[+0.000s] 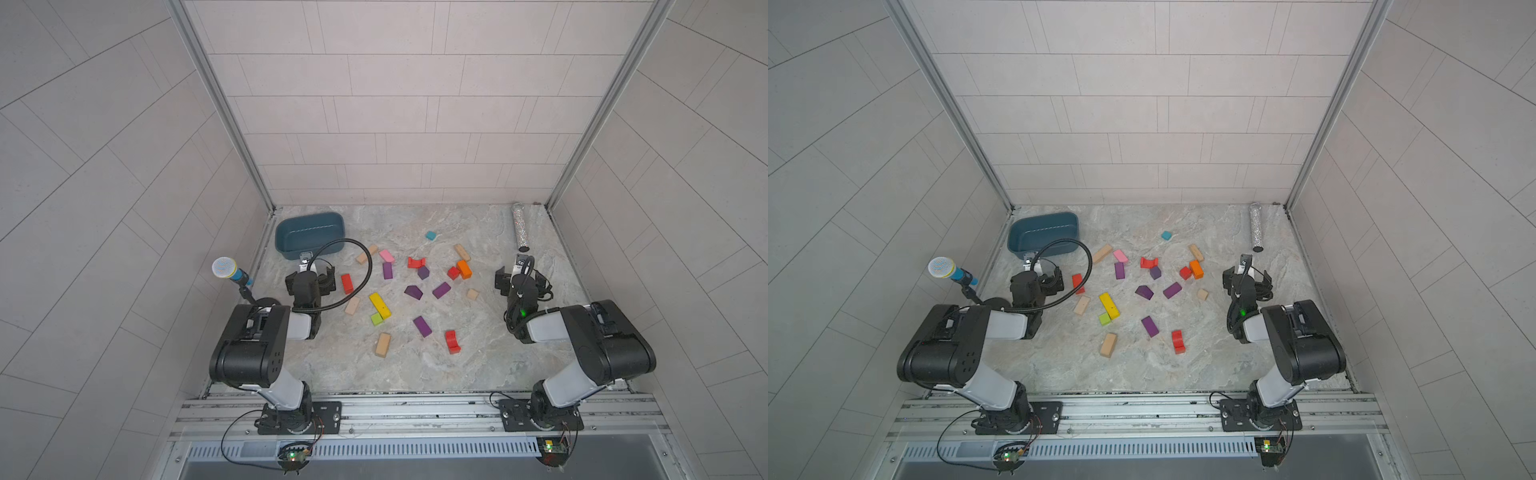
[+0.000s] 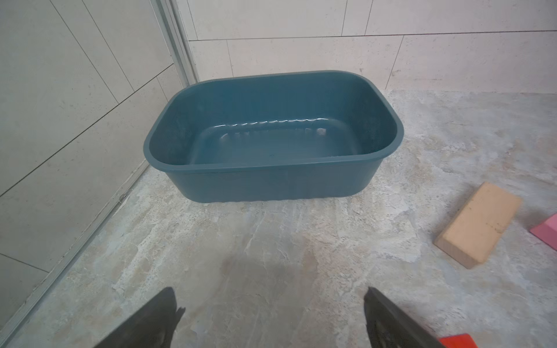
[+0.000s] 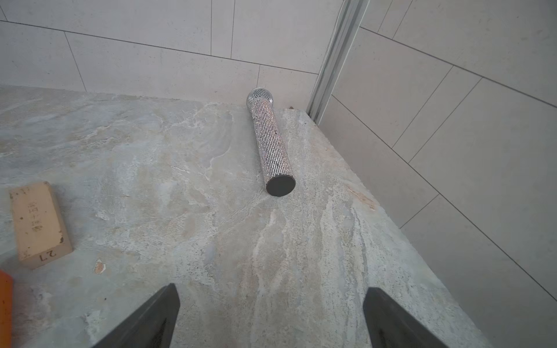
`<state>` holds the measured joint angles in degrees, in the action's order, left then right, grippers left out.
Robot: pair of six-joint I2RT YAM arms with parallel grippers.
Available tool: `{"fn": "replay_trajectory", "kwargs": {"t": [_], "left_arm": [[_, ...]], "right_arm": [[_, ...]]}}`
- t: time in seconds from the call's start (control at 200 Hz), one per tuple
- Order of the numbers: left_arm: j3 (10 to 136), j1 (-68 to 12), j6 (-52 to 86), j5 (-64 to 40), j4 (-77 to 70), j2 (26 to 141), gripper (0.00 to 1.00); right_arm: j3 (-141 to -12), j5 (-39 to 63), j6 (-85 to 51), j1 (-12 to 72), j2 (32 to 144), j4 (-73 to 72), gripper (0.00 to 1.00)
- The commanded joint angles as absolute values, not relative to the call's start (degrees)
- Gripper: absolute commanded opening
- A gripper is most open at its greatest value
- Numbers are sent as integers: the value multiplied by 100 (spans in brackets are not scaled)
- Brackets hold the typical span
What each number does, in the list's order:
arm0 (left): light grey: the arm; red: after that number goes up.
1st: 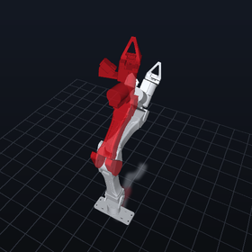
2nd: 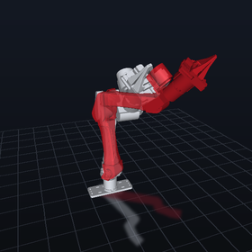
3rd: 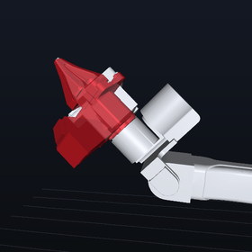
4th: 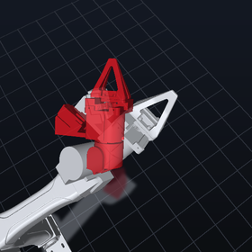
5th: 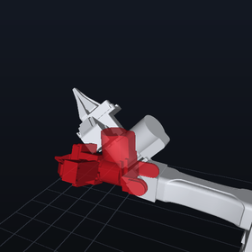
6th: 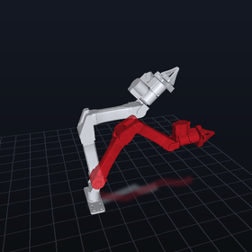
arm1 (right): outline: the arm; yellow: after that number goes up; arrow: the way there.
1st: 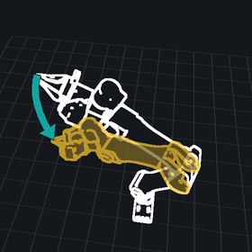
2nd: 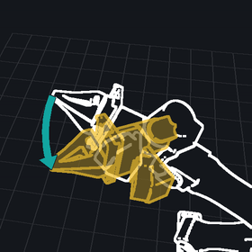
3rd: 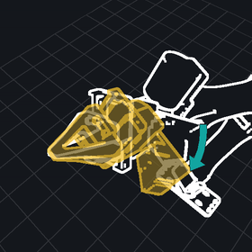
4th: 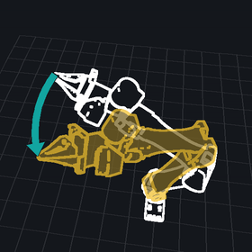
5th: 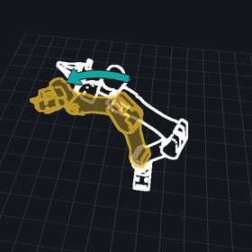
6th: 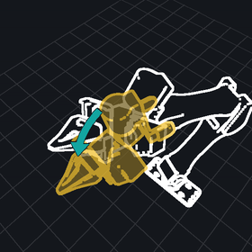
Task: Pick purple bricks into the storage bin
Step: Pick up the storage box at the center of the board.
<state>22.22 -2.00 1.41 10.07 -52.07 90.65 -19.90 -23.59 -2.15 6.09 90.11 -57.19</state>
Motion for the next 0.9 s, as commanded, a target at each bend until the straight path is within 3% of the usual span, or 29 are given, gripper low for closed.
{"fn": "replay_trajectory", "kwargs": {"t": [0.0, 0.896], "left_arm": [[2281, -209, 59, 949, -5247, 9070, 100], [2303, -176, 79, 879, -5212, 9079, 100]], "right_arm": [[-2004, -2455, -224, 624, 9053, -5766, 100], [-2009, -2459, -226, 625, 9061, -5766, 100]]}}
